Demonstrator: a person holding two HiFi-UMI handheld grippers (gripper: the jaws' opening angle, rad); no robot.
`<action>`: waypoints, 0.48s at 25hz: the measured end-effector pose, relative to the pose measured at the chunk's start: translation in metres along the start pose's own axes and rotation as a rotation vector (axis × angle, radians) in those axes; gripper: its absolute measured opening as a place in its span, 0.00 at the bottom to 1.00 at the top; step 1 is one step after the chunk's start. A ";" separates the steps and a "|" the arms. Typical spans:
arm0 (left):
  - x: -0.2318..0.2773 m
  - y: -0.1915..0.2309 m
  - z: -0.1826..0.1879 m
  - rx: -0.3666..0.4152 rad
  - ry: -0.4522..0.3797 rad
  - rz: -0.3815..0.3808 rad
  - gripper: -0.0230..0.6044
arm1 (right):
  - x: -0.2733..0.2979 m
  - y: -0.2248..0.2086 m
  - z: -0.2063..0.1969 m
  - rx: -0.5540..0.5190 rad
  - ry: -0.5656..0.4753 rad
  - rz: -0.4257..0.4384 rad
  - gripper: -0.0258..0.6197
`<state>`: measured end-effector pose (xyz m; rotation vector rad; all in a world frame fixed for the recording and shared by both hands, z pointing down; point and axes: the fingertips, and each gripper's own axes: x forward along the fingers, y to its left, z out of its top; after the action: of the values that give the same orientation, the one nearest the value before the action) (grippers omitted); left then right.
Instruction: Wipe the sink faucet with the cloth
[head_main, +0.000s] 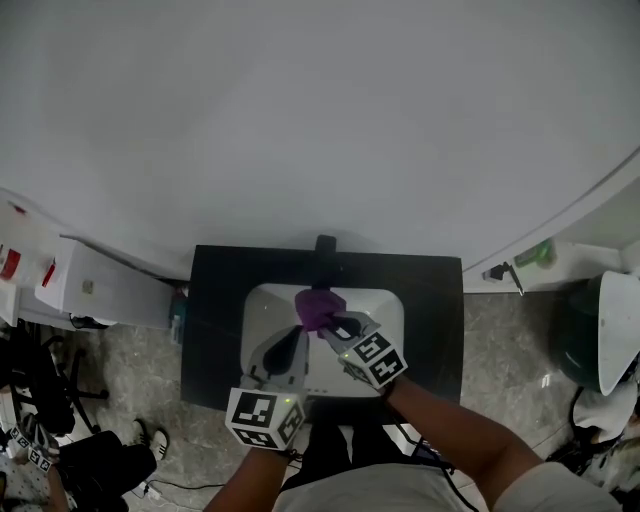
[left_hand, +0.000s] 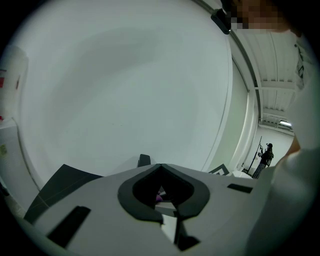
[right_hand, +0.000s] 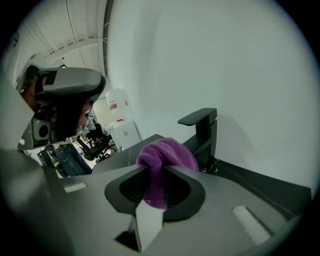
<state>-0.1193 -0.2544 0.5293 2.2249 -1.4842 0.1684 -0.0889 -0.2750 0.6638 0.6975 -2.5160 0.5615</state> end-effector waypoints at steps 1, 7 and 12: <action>-0.001 0.000 0.001 0.000 0.000 0.000 0.04 | -0.003 -0.002 0.006 0.002 -0.018 -0.009 0.14; -0.002 -0.005 0.000 0.006 -0.003 0.000 0.04 | 0.022 -0.040 0.050 -0.015 -0.060 -0.075 0.14; -0.001 -0.005 -0.004 0.008 0.000 -0.004 0.04 | 0.010 -0.013 -0.003 0.019 0.005 -0.023 0.14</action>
<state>-0.1144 -0.2498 0.5305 2.2339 -1.4815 0.1725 -0.0880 -0.2871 0.6748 0.7293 -2.4977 0.5787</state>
